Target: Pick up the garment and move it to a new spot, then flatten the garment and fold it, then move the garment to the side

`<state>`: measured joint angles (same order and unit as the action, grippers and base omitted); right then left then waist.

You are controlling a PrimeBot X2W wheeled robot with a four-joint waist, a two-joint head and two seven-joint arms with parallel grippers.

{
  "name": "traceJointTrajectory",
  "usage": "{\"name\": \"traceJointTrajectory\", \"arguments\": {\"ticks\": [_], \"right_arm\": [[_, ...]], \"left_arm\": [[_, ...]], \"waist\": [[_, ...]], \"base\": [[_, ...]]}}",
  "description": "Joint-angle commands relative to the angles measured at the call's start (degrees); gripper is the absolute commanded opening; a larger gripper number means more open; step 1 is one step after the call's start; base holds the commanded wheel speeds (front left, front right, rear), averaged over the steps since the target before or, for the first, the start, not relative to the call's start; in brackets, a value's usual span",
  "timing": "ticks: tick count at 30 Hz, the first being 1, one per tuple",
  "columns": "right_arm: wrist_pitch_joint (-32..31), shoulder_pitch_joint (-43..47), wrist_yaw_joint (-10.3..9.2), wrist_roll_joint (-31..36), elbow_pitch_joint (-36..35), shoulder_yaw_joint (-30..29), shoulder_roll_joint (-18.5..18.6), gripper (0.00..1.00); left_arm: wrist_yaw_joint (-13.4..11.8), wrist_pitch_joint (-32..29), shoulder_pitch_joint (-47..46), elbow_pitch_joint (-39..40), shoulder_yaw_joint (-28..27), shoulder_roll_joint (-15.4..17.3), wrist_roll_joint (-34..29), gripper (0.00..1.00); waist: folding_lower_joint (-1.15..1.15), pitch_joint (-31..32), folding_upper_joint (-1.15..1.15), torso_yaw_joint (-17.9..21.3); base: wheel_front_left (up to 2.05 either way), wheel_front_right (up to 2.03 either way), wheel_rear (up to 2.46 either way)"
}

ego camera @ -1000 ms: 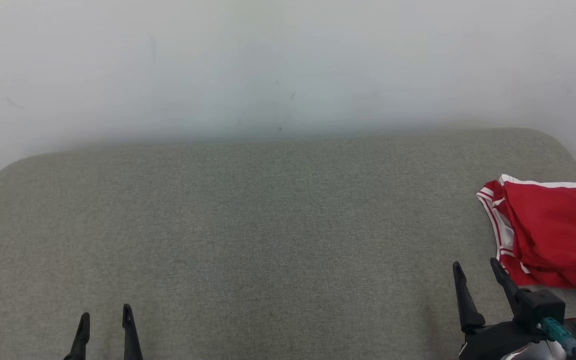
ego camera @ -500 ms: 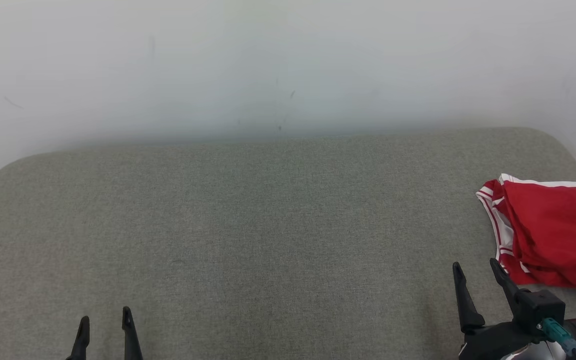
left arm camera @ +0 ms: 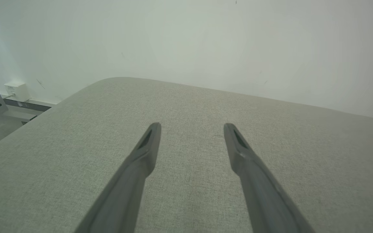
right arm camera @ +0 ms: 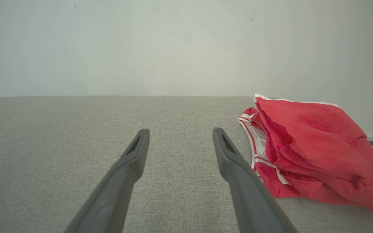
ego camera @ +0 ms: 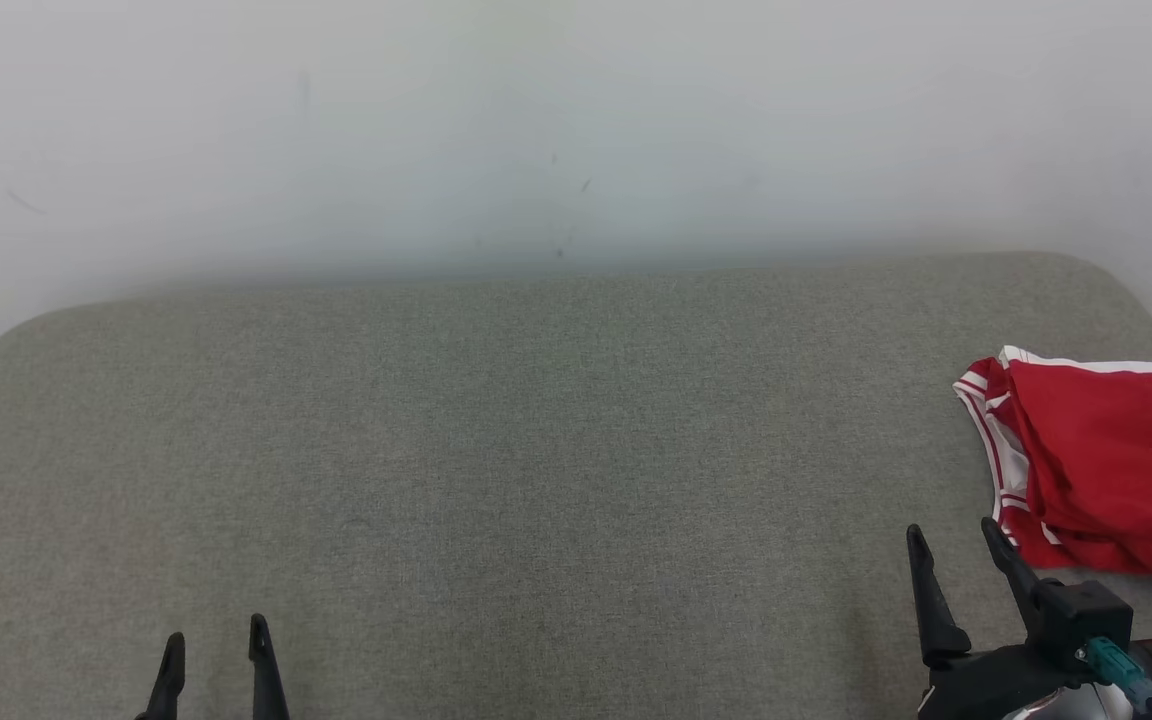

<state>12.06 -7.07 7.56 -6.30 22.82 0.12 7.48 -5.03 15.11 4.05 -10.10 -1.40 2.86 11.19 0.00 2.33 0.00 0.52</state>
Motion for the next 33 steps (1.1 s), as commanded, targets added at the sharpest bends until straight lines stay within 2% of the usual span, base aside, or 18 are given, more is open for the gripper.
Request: {"name": "traceJointTrajectory", "arguments": {"ticks": [1,2,3,9,33], "right_arm": [[-0.04,0.53,-0.16,0.22,-0.24,-0.14,-0.24,1.0],[-0.12,0.56,-0.16,0.32,-0.34,-0.2,-0.3,1.0],[-0.05,0.01,0.0,0.07,-0.05,-0.13,-0.21,0.0],[-0.42,2.1,0.0,0.0,2.69,0.14,-0.76,0.0],[-5.96,1.53,-0.03,-25.92,-0.88,-2.01,-1.9,0.0]], "left_arm": [[-0.25,-0.03,0.22,0.45,-0.11,0.05,0.13,1.0],[-0.34,-0.03,0.23,0.57,-0.2,0.07,0.24,1.0],[-0.3,-0.04,-0.05,0.3,-0.08,-0.01,0.07,0.0],[-0.22,-0.09,0.75,-2.58,0.05,-0.36,0.0,0.0],[3.64,-6.6,-2.77,-2.95,-1.56,-0.22,24.47,0.0]], "waist": [[0.0,-0.05,0.0,-0.04],[0.0,-0.07,0.0,-0.07],[0.0,-0.07,0.0,-0.06],[0.0,-0.09,0.0,-0.05],[0.0,-0.56,0.0,-0.15]], "base": [[0.0,0.0,0.0],[0.0,0.0,0.0],[0.0,0.0,0.0],[0.0,0.0,0.0],[0.0,0.0,0.0]]}}
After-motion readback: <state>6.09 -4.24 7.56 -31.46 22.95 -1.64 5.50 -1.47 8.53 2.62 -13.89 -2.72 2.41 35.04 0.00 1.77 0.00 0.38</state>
